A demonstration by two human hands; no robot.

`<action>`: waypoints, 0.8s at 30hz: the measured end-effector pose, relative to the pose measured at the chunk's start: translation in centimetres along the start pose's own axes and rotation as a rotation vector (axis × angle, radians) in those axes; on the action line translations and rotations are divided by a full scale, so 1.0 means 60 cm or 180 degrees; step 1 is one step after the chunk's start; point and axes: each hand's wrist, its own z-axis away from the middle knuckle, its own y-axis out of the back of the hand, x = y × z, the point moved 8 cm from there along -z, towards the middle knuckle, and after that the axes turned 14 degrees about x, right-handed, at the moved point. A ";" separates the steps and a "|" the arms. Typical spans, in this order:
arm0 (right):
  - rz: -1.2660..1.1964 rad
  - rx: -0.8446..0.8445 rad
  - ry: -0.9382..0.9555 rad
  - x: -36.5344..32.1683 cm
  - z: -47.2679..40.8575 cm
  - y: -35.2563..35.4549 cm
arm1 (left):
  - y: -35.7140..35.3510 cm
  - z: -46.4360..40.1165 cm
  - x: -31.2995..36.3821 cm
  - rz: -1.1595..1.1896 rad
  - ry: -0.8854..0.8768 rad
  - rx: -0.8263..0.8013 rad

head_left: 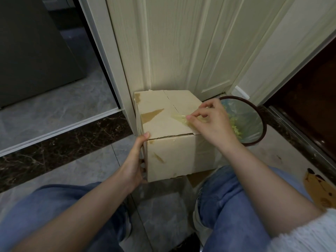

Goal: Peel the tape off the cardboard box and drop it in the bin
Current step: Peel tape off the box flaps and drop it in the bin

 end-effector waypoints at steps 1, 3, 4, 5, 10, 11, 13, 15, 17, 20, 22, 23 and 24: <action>-0.0013 -0.0006 -0.0074 0.002 -0.002 0.000 | 0.001 -0.001 0.001 0.0002 -0.0021 0.0001; -0.0066 -0.0058 -0.0175 0.005 -0.002 0.001 | 0.001 -0.001 0.004 -0.0014 -0.0062 0.0007; -0.0138 -0.0104 -0.0250 0.006 -0.002 0.001 | 0.001 -0.001 0.005 -0.0029 -0.0075 0.0016; -0.0216 -0.0146 -0.0347 0.008 0.000 0.002 | 0.002 -0.002 0.007 -0.0035 -0.0082 0.0029; -0.0215 -0.0023 -0.0523 0.012 -0.001 0.008 | 0.005 -0.005 0.003 -0.0019 -0.0049 0.0055; -0.0243 -0.0011 -0.0556 0.013 -0.001 0.008 | 0.005 -0.004 0.002 -0.0029 -0.0044 0.0054; -0.0365 -0.0085 -0.0625 0.016 -0.001 0.006 | 0.005 -0.003 0.000 -0.0054 -0.0026 0.0059; -0.0389 -0.0205 -0.0593 0.014 0.001 0.000 | 0.005 -0.001 0.000 -0.0060 -0.0005 0.0069; -0.0250 -0.0211 -0.0421 0.008 0.002 -0.001 | 0.005 -0.001 0.000 -0.0052 0.0025 0.0100; -0.0065 -0.0123 -0.0243 0.004 -0.003 -0.001 | 0.001 0.001 0.002 -0.0097 0.0019 0.0068; -0.0118 -0.0087 -0.0354 0.010 -0.007 -0.001 | 0.001 0.002 0.004 -0.0096 0.0033 0.0064; -0.0157 -0.0080 -0.0406 0.014 -0.008 -0.001 | 0.001 0.002 0.004 -0.0084 0.0039 0.0071; -0.0167 -0.0084 -0.0401 0.015 -0.008 -0.001 | 0.001 0.002 0.004 -0.0064 0.0048 0.0078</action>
